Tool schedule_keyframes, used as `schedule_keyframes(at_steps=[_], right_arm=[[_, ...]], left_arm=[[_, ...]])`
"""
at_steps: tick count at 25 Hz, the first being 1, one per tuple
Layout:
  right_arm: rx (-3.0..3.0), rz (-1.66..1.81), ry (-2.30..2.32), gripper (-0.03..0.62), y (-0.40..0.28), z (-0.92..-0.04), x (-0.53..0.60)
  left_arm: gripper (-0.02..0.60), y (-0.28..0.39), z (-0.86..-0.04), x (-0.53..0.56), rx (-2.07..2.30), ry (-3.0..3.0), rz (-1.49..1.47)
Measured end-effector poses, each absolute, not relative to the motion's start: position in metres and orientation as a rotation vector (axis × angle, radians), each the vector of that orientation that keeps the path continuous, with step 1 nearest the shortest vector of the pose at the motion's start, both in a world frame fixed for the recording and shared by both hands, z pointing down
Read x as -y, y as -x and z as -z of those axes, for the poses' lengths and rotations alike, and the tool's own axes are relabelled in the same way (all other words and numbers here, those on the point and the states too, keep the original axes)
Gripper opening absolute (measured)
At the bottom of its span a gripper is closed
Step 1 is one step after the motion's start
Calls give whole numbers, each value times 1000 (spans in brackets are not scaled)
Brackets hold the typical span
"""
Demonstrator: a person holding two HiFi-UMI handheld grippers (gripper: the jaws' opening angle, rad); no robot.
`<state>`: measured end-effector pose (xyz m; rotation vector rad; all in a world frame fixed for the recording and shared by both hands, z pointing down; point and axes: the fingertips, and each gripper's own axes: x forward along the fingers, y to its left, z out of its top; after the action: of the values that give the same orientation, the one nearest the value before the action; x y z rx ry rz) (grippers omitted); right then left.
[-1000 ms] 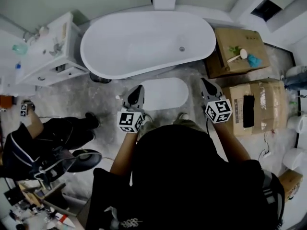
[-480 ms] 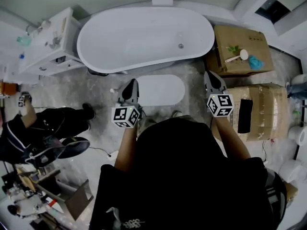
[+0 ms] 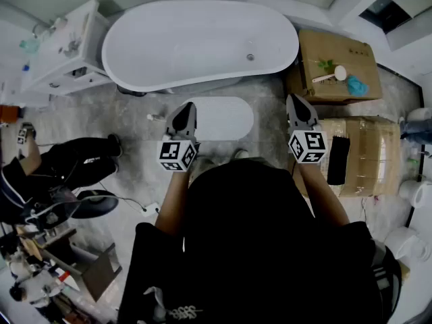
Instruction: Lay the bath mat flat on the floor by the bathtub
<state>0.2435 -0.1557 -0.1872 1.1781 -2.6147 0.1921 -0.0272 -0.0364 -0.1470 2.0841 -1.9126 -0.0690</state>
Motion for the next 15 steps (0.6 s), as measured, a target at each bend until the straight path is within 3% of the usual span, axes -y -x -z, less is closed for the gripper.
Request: schedule_keyframes(at_steps=[15], right_arm=[[2541,-192,-1220,21,-245,168,136]], left_arm=[[20,26,135,23,1891,-2097,46]])
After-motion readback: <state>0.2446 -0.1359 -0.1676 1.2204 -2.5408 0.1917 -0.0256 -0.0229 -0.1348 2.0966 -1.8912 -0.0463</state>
